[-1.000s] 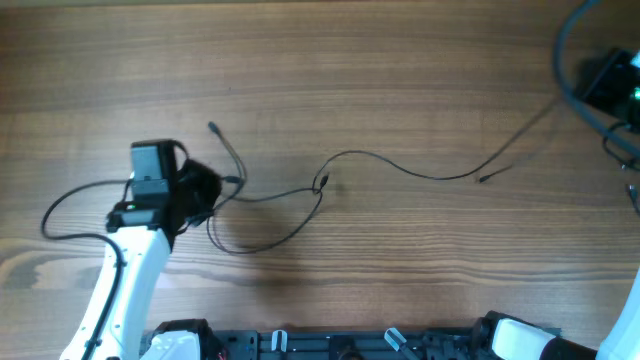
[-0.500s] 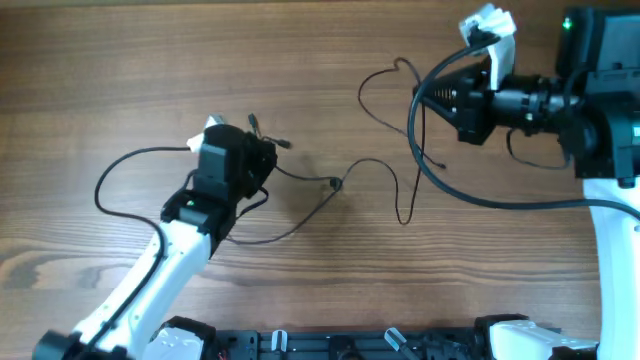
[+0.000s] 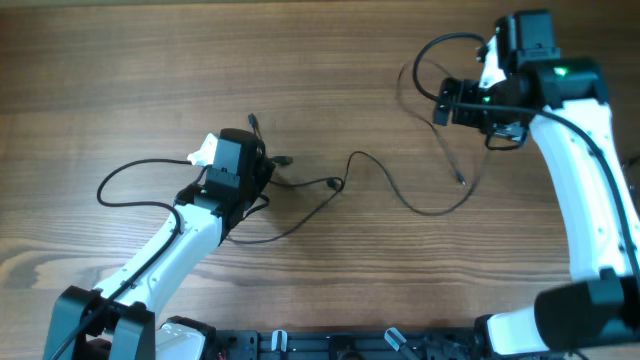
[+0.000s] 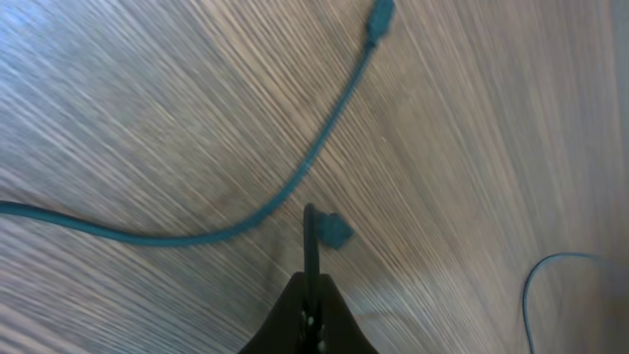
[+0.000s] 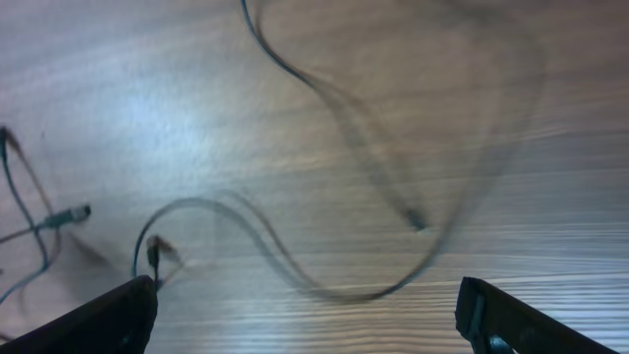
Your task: Untangle cables
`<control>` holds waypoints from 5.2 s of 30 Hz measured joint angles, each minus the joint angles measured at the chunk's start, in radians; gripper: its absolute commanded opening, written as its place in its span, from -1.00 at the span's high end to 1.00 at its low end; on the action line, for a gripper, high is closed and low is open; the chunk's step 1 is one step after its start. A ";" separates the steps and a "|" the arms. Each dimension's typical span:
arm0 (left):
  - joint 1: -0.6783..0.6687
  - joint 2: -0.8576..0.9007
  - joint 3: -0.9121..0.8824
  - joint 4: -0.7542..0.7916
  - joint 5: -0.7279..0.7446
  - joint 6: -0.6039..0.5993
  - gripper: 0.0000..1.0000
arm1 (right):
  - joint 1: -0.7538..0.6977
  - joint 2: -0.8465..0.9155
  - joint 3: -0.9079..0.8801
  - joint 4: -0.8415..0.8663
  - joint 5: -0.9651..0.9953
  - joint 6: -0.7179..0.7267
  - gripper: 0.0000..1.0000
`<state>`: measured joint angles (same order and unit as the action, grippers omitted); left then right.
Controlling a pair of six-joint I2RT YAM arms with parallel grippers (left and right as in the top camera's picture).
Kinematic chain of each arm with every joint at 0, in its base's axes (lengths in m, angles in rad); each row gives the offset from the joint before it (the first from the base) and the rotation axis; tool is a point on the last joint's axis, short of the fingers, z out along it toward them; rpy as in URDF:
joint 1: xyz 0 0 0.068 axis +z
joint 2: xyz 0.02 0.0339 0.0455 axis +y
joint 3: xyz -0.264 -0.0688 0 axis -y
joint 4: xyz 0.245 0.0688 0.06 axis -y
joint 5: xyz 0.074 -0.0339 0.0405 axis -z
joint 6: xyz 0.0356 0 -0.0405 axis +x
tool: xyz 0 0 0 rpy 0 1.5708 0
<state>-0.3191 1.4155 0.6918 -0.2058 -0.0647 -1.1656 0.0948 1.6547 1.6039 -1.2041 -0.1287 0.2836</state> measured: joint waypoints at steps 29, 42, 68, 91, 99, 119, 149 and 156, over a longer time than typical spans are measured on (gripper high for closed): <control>0.000 0.000 0.000 -0.043 -0.061 0.000 0.92 | 0.361 0.203 -0.473 0.709 -0.341 0.343 0.92; -0.001 0.000 0.000 -0.219 -0.199 -0.109 0.92 | 0.286 -0.280 -0.441 0.409 -0.264 0.118 0.91; -0.001 0.000 0.000 -0.299 -0.222 -0.143 -1.00 | 0.183 0.045 -0.440 0.548 0.234 -0.097 -0.92; -0.001 0.000 0.000 -0.299 -0.222 -0.143 -1.00 | 0.129 0.312 -0.356 0.517 0.180 -0.239 0.91; -0.001 0.000 0.000 -0.299 -0.223 -0.143 -1.00 | -0.037 0.319 0.118 0.469 0.248 -0.280 0.91; -0.001 0.000 0.000 -0.299 -0.222 -0.143 -1.00 | -0.521 0.528 0.181 1.047 0.300 -0.294 0.92; -0.001 0.000 0.000 -0.299 -0.222 -0.143 -1.00 | -0.221 0.214 0.203 0.523 0.058 0.031 -1.00; -0.001 0.000 0.000 -0.299 -0.223 -0.143 -1.00 | -0.227 0.225 0.176 0.259 0.084 0.080 -1.00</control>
<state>-0.3199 1.4158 0.6918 -0.5049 -0.2874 -1.3087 -0.1326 1.8797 1.7802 -0.9447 -0.0452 0.3634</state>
